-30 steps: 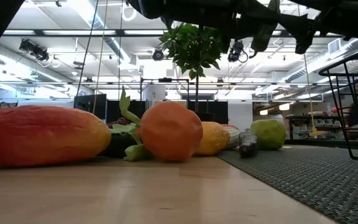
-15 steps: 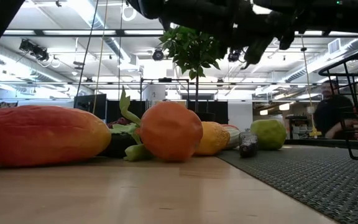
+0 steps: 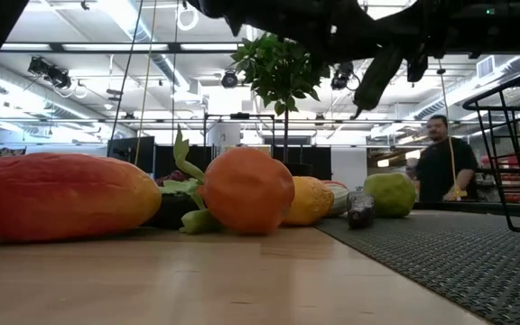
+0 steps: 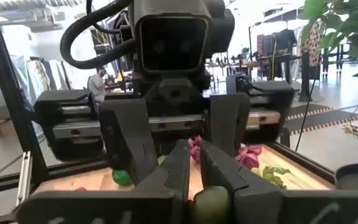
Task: Build produce basket
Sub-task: Put the top cucumber into the black wire basket
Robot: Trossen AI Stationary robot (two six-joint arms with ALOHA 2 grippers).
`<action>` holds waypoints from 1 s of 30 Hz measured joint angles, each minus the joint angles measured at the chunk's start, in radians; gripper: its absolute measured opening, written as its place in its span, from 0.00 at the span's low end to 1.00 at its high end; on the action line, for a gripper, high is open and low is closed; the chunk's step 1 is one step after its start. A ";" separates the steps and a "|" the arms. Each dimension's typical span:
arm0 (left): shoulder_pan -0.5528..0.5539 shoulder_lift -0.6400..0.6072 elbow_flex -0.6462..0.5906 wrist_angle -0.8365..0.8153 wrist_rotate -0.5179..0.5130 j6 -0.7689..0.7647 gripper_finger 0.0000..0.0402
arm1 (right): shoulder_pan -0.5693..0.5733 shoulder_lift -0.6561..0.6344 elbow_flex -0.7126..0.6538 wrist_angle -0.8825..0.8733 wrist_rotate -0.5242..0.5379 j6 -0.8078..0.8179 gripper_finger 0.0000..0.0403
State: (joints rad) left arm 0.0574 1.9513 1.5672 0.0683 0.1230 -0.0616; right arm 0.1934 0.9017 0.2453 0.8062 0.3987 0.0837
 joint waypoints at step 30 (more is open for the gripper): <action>-0.006 -0.148 -0.004 -0.452 -0.089 0.107 0.43 | 0.075 -0.106 0.595 -1.194 -0.297 0.303 0.07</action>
State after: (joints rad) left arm 0.0509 1.8033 1.5631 -0.3835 0.0338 0.0452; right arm 0.2687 0.7958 0.8398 -0.3882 0.1018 0.3863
